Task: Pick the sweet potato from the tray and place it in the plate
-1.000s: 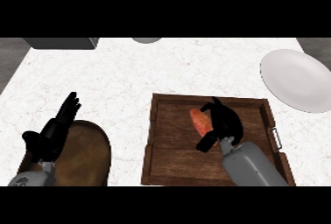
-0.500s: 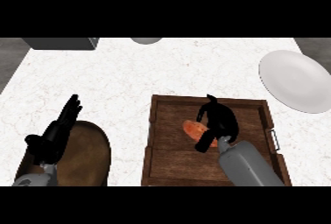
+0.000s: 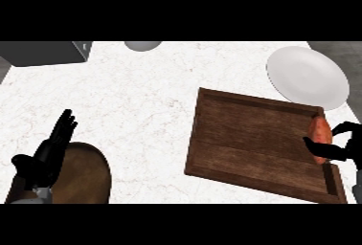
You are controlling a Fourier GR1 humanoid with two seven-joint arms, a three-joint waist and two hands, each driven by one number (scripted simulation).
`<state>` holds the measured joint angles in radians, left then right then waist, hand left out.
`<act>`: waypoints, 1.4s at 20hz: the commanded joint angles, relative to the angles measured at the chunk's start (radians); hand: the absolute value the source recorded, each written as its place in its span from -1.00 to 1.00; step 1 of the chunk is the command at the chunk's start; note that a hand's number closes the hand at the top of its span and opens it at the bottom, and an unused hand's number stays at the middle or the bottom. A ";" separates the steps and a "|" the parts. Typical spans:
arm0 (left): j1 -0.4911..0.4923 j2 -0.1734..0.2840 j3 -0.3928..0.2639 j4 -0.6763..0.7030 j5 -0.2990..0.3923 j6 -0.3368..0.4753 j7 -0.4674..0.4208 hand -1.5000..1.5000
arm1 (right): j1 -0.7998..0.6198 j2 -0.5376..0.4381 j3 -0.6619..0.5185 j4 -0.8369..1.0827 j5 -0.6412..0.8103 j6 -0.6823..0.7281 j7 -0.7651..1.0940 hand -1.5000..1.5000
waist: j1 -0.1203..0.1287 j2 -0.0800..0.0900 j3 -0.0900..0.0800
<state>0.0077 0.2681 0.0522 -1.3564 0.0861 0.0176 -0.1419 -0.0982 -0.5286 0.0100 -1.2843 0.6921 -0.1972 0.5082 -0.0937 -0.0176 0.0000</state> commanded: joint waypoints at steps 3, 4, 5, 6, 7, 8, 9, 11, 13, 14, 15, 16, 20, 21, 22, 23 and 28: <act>-0.025 0.002 -0.012 0.024 -0.011 -0.017 -0.005 0.00 | 0.232 -0.206 -0.305 0.053 -0.189 -0.085 -0.290 1.00 | 0.029 0.012 0.002; -0.054 0.008 -0.012 -0.001 -0.007 -0.019 0.032 0.00 | 0.272 -0.199 -0.330 0.029 -0.199 -0.107 -0.322 1.00 | 0.047 0.012 0.001; 0.018 -0.011 -0.036 -0.079 -0.009 -0.011 0.053 0.00 | 0.341 -0.220 -0.356 -0.060 -0.225 -0.073 -0.311 1.00 | 0.053 0.008 0.000; -0.010 0.007 -0.014 -0.049 -0.005 -0.024 0.032 0.00 | 0.322 -0.222 -0.400 -0.034 -0.267 -0.065 -0.355 1.00 | 0.066 0.012 0.000; -0.036 -0.017 -0.026 0.020 -0.023 -0.020 -0.003 0.00 | 0.368 -0.208 -0.417 -0.091 -0.256 -0.095 -0.357 1.00 | 0.060 0.013 -0.001; -0.069 -0.013 -0.019 0.028 -0.013 -0.028 0.014 0.00 | 0.346 -0.249 -0.456 -0.073 -0.287 -0.053 -0.383 1.00 | 0.066 0.014 -0.001; -0.067 0.006 -0.012 0.007 -0.014 -0.042 0.037 0.00 | 0.314 -0.245 -0.456 -0.010 -0.241 -0.074 -0.392 1.00 | 0.082 0.016 0.000; -0.026 -0.020 -0.024 0.039 -0.025 -0.049 -0.054 0.00 | 0.327 -0.204 -0.462 -0.140 -0.225 -0.124 -0.337 1.00 | 0.082 0.016 -0.001; -0.050 -0.013 -0.013 0.023 -0.022 -0.036 -0.003 0.00 | 0.380 -0.207 -0.511 -0.228 -0.233 -0.145 -0.357 1.00 | 0.075 0.014 -0.001; -0.040 0.009 -0.011 -0.020 -0.012 -0.060 0.035 0.00 | 0.320 -0.210 -0.534 -0.107 -0.229 -0.174 -0.418 1.00 | 0.088 0.016 0.000; -0.055 -0.008 -0.017 -0.033 -0.018 -0.039 0.055 0.00 | 0.313 -0.232 -0.537 -0.192 -0.219 -0.147 -0.339 1.00 | 0.087 0.016 0.000; -0.040 -0.031 -0.035 0.005 -0.033 -0.041 0.017 0.00 | 0.289 -0.266 -0.534 -0.223 -0.213 -0.099 -0.291 1.00 | 0.089 0.017 -0.001; -0.043 -0.051 -0.042 -0.019 -0.056 -0.033 0.028 0.00 | 0.213 -0.241 -0.543 -0.181 -0.234 -0.049 -0.340 1.00 | 0.094 0.017 0.000; -0.069 -0.002 0.006 0.034 -0.025 -0.084 0.010 0.00 | 0.151 -0.233 -0.504 -0.143 -0.195 -0.077 -0.325 1.00 | 0.098 0.018 0.000; -0.063 -0.032 -0.001 0.027 -0.026 -0.062 0.010 0.00 | 0.160 -0.276 -0.518 -0.211 -0.212 -0.003 -0.274 1.00 | 0.095 0.018 -0.001; -0.043 -0.012 -0.003 -0.008 -0.040 -0.068 0.026 0.00 | 0.084 -0.259 -0.487 -0.125 -0.177 -0.043 -0.284 1.00 | 0.102 0.018 0.000; -0.032 -0.010 0.007 0.003 -0.035 -0.099 -0.023 0.00 | -0.067 -0.233 -0.396 -0.016 -0.146 -0.016 -0.279 1.00 | 0.107 0.019 0.000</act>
<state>-0.0630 0.2443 0.0465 -1.3254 0.0407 -0.0506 -0.1413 -0.0673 -0.7860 -0.4443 -1.3495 0.5205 -0.2279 0.2109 0.0088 0.0015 -0.0004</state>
